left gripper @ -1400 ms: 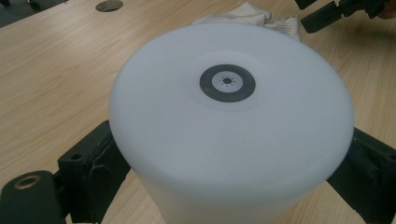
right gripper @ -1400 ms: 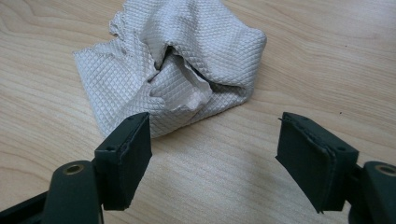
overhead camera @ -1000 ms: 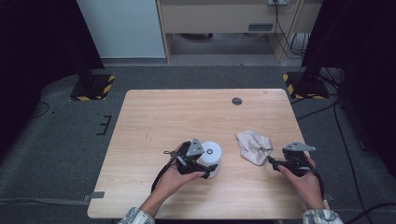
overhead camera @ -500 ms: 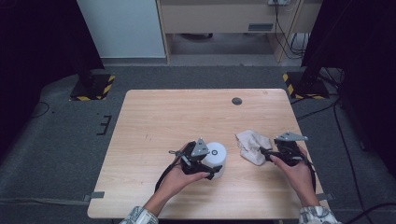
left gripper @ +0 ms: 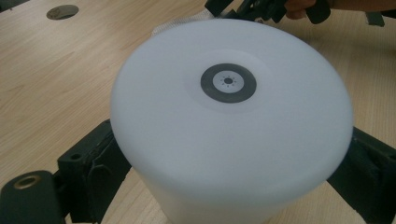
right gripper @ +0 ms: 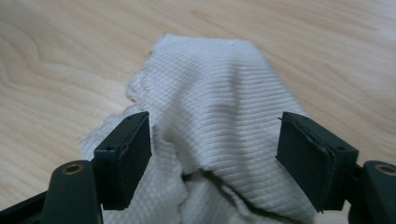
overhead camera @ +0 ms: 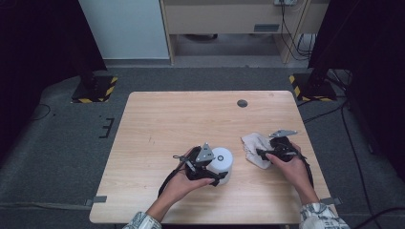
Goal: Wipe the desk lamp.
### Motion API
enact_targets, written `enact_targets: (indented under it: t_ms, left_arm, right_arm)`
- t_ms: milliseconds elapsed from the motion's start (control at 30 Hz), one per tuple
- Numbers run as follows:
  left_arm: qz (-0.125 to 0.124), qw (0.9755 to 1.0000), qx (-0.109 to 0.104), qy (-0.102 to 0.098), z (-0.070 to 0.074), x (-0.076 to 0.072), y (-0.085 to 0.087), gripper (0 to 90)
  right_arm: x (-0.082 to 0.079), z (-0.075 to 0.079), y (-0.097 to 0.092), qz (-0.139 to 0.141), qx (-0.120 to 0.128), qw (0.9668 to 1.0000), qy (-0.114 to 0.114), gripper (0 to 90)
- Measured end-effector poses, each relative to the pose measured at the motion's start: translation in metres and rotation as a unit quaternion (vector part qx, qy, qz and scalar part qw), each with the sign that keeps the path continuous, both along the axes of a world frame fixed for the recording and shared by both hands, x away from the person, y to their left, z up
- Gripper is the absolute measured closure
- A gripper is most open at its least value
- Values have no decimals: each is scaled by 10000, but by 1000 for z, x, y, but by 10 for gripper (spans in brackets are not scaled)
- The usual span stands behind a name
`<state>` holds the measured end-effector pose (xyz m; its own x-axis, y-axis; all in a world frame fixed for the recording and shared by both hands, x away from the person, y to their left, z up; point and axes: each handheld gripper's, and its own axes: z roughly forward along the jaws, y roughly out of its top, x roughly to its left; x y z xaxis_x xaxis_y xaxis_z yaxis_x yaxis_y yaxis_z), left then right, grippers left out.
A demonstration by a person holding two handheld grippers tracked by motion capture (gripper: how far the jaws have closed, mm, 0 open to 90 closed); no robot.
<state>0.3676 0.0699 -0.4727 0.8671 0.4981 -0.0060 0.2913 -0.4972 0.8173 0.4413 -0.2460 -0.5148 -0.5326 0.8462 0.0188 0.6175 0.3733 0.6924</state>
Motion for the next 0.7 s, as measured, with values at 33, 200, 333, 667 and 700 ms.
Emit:
enact_targets:
  t_ms: [33, 200, 333, 667, 700]
  left_arm:
    - [9, 10000, -74, -21, 2, -1, 2, 72]
    - [28, 9998, -174, -73, 6, -3, 6, 63]
    - [3, 9998, -202, -52, 7, -3, 9, 63]
    - [-31, 9998, -171, -14, 4, -7, 13, 63]
    - [-36, 9999, -155, -27, 3, -8, 14, 64]
  right_arm:
    - [-1, -3, 4, 97, -65, 9999, 65, 256]
    - [-2, -7, 10, 155, -214, 9995, 173, 261]
    - [-5, -10, 10, 137, -242, 9995, 163, 283]
    - [-6, -9, 2, 220, -203, 9995, -32, 694]
    - [-6, -9, 0, 212, -93, 9997, 9, 748]
